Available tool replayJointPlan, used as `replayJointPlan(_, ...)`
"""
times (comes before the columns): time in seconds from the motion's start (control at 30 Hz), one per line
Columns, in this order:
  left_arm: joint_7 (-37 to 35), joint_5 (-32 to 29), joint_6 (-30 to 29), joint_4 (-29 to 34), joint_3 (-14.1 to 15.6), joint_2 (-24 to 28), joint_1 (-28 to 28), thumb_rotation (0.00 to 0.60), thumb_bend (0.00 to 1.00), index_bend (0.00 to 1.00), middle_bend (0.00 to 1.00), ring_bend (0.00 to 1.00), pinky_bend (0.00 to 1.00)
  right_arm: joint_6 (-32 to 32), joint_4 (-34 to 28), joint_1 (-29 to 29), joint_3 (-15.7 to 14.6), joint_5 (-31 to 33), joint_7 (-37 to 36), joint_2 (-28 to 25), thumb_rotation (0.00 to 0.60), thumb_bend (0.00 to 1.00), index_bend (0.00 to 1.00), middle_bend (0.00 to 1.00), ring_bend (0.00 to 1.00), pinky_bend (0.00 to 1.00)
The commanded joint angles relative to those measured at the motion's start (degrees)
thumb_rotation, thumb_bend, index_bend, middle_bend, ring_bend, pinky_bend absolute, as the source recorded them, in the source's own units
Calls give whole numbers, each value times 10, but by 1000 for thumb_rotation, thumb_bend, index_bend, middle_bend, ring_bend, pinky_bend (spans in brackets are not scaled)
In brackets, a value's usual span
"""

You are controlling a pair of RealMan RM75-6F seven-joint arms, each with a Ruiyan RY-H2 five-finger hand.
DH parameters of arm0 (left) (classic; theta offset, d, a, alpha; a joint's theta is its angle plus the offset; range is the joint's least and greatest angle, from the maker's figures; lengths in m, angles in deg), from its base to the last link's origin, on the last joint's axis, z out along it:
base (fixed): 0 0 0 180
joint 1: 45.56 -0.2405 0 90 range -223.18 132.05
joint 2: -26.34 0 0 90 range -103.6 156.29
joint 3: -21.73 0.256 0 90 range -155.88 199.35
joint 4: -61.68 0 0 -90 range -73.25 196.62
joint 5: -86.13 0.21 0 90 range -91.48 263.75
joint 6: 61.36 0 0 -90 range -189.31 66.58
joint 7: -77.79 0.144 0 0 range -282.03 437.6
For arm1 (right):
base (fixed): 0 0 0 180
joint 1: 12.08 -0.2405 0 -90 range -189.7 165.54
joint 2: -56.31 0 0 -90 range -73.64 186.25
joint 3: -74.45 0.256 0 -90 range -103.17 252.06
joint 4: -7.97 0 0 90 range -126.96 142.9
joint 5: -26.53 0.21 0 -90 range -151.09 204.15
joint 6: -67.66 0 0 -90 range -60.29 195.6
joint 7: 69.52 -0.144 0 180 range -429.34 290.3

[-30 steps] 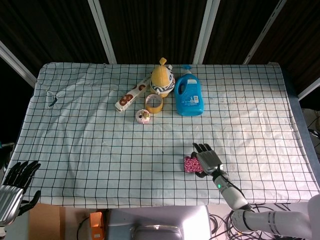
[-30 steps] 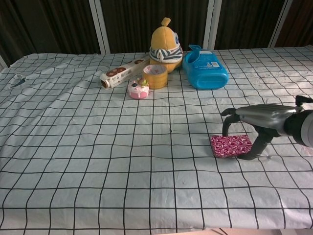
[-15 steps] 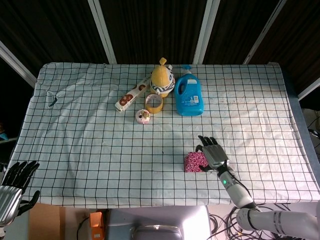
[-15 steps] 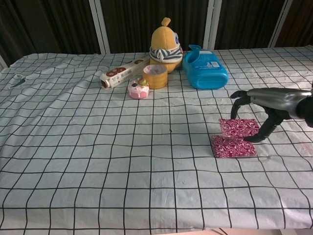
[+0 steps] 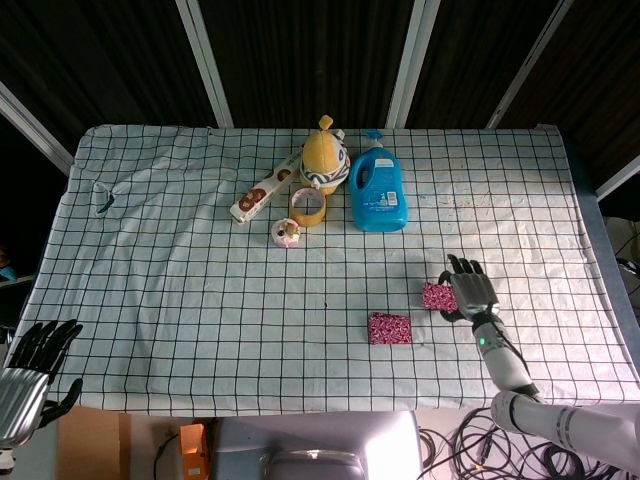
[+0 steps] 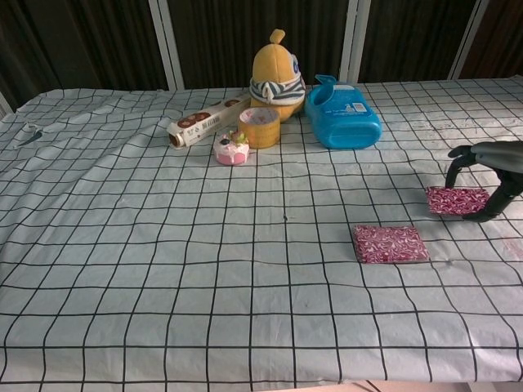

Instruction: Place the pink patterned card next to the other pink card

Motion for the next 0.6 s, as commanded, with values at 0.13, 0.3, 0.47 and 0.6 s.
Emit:
replayJointPlan(0.13, 2, -6, 7, 4, -2, 1, 3, 600, 432, 0, 66, 0, 0, -6, -18, 13, -8, -36, -21, -18, 600, 202, 255, 0, 0, 2)
replayJointPlan(0.3, -1, -2, 2, 3, -1, 2, 1, 600, 432, 0, 66, 0, 0, 19, -61, 30, -12, -78, -37, -50, 600, 201, 195, 0, 0, 2)
replayJointPlan(0.47, -1, 0, 3, 3, 0, 1, 3, 600, 433, 0, 67, 0, 0, 46, -125, 46, -18, -137, -55, -76, 600, 202, 220, 0, 0, 2)
replayJointPlan(0.6, 4, 1, 7, 5, 0, 0, 5, 600, 433, 0, 67, 0, 0, 55, -164, 45, -29, -171, -30, -69, 600, 202, 239, 0, 0, 2)
